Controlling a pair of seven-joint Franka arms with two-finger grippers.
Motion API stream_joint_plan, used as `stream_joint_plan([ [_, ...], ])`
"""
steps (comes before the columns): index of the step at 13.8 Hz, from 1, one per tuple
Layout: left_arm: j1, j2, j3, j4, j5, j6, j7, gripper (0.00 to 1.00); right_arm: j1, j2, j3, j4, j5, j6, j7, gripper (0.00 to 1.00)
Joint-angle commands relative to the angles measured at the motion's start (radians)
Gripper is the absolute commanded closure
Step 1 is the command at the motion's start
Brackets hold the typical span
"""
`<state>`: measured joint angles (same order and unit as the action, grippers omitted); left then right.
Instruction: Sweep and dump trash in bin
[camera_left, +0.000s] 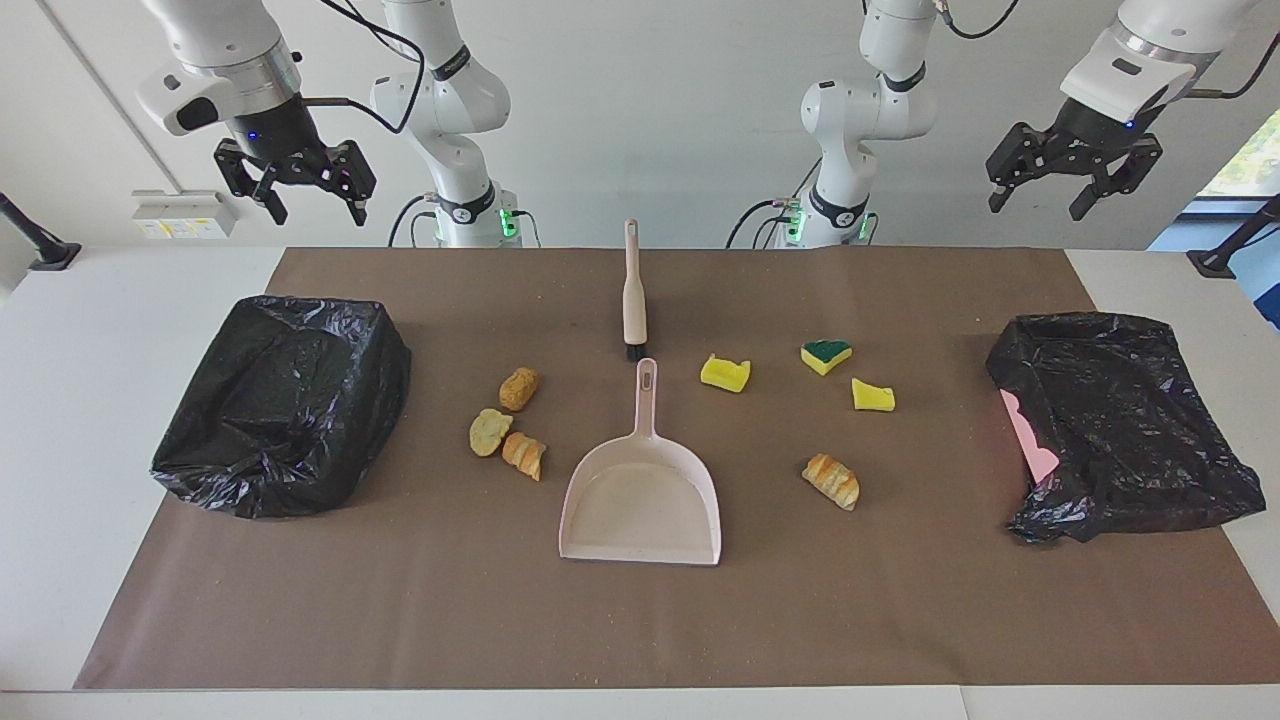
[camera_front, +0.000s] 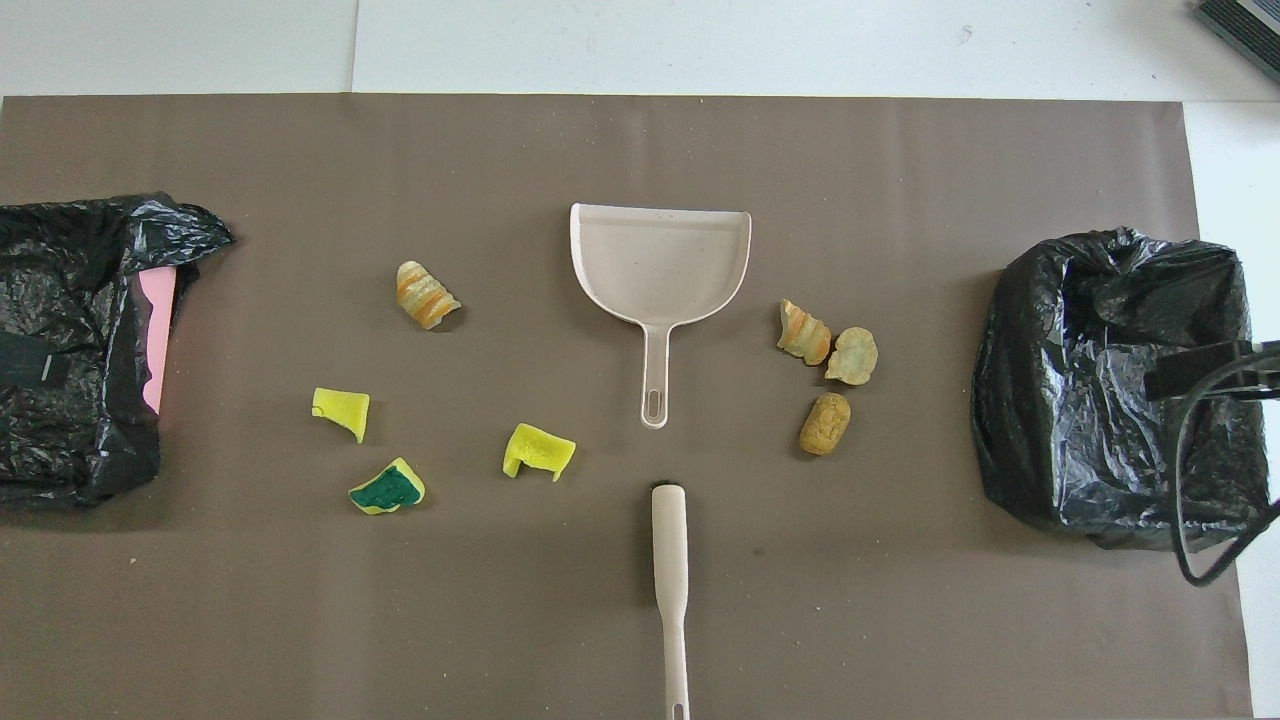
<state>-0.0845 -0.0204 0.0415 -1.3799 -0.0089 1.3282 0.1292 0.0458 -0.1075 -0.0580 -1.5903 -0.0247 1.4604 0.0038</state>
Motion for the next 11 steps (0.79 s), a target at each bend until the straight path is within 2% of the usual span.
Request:
stream_joint_plan([
  [1, 0.005, -0.016, -0.005, -0.013, 0.015, -0.009, -0.003, 0.00, -0.017, -0.026, 0.004, -0.036, 0.012, 0.026, -0.033, 0.00],
  [11, 0.000, -0.016, -0.005, -0.013, 0.015, -0.003, -0.003, 0.00, -0.017, -0.031, 0.004, -0.039, 0.012, 0.023, -0.036, 0.00],
])
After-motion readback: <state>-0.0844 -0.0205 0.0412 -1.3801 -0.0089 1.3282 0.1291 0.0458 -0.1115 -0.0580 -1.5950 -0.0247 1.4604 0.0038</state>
